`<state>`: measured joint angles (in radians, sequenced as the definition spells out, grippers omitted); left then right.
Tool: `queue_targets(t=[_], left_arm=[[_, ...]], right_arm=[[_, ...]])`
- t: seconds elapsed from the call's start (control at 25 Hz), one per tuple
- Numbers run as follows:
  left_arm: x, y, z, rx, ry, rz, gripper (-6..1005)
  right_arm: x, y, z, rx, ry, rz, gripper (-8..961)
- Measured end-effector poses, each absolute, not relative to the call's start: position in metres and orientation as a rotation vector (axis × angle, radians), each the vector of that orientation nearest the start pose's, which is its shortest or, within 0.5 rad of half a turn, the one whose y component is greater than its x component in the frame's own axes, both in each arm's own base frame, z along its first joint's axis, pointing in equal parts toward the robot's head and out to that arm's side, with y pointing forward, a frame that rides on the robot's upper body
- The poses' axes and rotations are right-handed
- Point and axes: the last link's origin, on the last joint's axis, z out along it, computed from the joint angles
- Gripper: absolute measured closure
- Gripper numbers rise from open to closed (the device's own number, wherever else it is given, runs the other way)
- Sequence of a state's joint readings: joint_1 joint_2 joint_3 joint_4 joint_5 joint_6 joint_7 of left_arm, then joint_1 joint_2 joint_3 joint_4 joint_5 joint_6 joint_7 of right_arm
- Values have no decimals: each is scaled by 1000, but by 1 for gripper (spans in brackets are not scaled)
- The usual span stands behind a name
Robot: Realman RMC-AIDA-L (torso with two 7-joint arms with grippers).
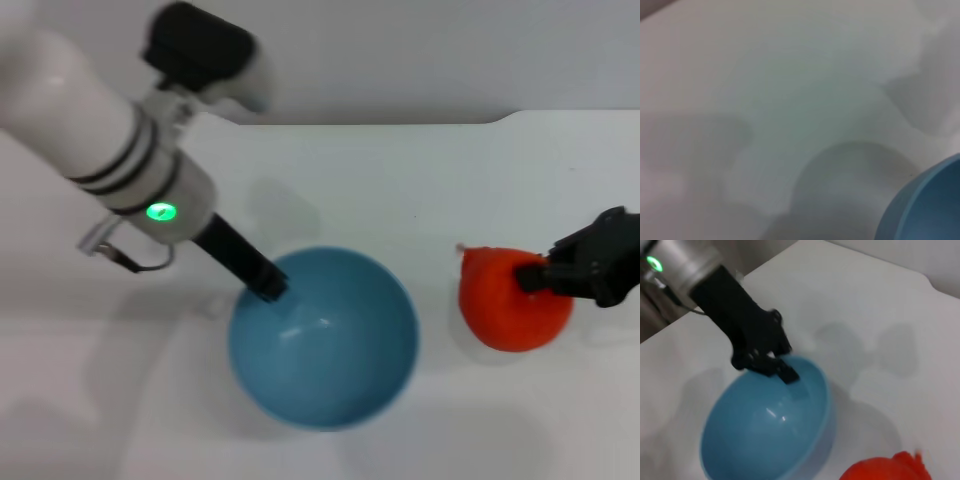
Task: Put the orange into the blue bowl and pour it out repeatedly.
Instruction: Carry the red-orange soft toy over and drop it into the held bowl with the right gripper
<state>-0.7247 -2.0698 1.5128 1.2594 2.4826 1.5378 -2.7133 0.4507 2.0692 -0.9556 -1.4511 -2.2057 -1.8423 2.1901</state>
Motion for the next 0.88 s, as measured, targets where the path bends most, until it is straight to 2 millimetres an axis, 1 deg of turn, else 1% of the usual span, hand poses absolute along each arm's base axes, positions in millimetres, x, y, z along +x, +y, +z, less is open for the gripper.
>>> queue_targets(t=[0.12, 0.2, 0.28, 0.44, 0.52, 0.6, 0.76, 0.88], left_arm=[[-126, 353, -50, -2700, -895, 536, 1001], [-117, 350, -58, -2722, -861, 539, 1001], [-111, 349, -62, -2741, -842, 533, 1001], [-106, 348, -66, -2748, -836, 525, 1001], [-105, 347, -69, -2744, -833, 524, 1001], [-104, 347, -71, -2743, -832, 524, 1001], [-105, 347, -71, -2741, -836, 523, 1000], [-105, 348, -69, -2737, -838, 517, 1000]], right_arm=[[188, 310, 78, -2834, 852, 81, 908], [179, 311, 80, -2838, 846, 79, 899], [168, 315, 81, -2848, 840, 81, 891], [144, 321, 77, -2904, 784, 108, 875], [132, 322, 70, -2957, 732, 131, 866], [124, 320, 62, -3006, 698, 132, 858], [121, 315, 42, -3092, 688, 62, 841], [123, 313, 31, -3112, 675, -2, 829]])
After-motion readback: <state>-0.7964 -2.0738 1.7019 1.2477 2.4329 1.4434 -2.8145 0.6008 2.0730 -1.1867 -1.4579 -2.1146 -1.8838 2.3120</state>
